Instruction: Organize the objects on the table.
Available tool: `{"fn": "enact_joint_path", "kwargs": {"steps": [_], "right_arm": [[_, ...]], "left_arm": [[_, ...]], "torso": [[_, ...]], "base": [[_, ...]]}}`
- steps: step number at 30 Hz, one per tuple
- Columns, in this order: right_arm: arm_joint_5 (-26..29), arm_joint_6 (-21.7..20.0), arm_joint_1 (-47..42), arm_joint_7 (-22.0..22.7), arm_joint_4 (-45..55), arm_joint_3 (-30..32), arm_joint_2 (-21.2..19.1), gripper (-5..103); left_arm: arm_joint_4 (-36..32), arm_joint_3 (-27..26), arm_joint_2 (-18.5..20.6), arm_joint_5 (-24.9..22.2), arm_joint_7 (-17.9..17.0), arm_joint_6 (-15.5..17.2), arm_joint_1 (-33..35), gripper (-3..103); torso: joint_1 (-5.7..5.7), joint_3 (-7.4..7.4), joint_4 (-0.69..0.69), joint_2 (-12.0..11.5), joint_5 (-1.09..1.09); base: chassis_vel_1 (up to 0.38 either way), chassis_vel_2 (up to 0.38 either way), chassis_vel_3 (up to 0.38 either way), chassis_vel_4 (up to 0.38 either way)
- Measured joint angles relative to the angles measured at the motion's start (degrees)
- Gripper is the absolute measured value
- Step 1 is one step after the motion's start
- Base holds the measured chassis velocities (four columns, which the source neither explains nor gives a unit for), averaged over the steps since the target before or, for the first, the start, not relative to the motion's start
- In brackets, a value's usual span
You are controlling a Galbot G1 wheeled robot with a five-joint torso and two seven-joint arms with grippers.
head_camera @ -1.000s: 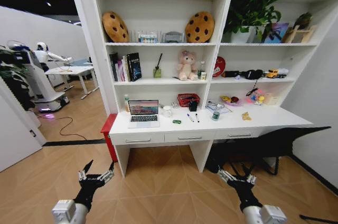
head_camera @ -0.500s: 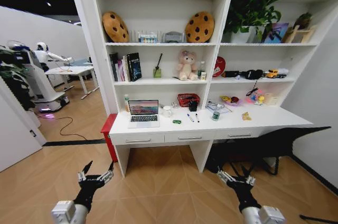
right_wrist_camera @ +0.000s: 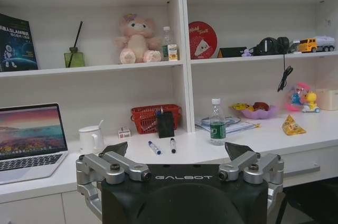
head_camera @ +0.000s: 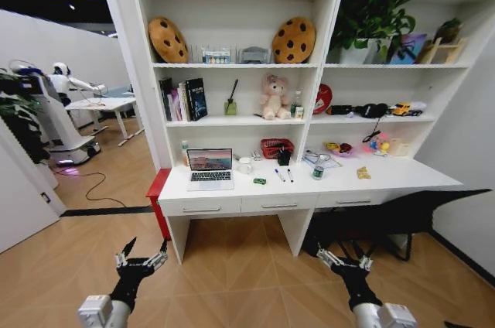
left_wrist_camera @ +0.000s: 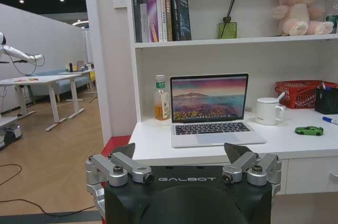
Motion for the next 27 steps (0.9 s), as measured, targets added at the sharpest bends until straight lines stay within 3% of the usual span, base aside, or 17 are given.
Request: {"fn": "enact_joint_path", "kwargs": {"steps": [10, 19, 22, 24, 27], "right_arm": [[0.0, 0.8, 0.0, -0.7, 0.6, -0.1, 0.0, 100], [0.9, 1.8, 0.3, -0.7, 1.1, -0.3, -0.1, 100], [0.4, 3.2, 0.4, -0.8, 1.1, -0.4, -0.2, 100], [-1.0, 4.4, 0.3, -1.8, 1.1, -0.6, -0.3, 100], [-1.4, 5.1, 0.0, -3.1, 1.2, -0.7, -0.4, 100]], "left_arm": [[0.1, 0.2, -0.3, 0.9, 0.4, -0.4, 0.2, 93], [0.2, 0.0, -0.2, 0.9, 0.5, -0.5, 0.3, 97], [0.2, 0.1, -0.3, 0.9, 0.5, -0.6, 0.2, 97], [0.2, -0.4, 0.3, 0.7, 0.4, -0.8, 0.0, 102], [0.4, -1.0, 1.4, 0.4, 0.4, -0.9, -0.4, 99]], "torso": [[0.01, 0.00, -0.01, 0.0, -0.02], [0.04, 0.01, 0.00, 0.0, 0.02], [0.03, 0.00, -0.01, 0.0, -0.05], [0.10, 0.03, 0.01, 0.0, 0.03], [0.09, 0.02, -0.02, 0.0, -0.03]], "base": [[-0.250, 0.261, 0.254, -0.257], [-0.343, 0.346, 0.352, -0.357], [-0.385, 0.368, 0.385, -0.353], [-0.277, 0.303, 0.315, -0.321], [-0.256, 0.253, 0.150, -0.217]]}}
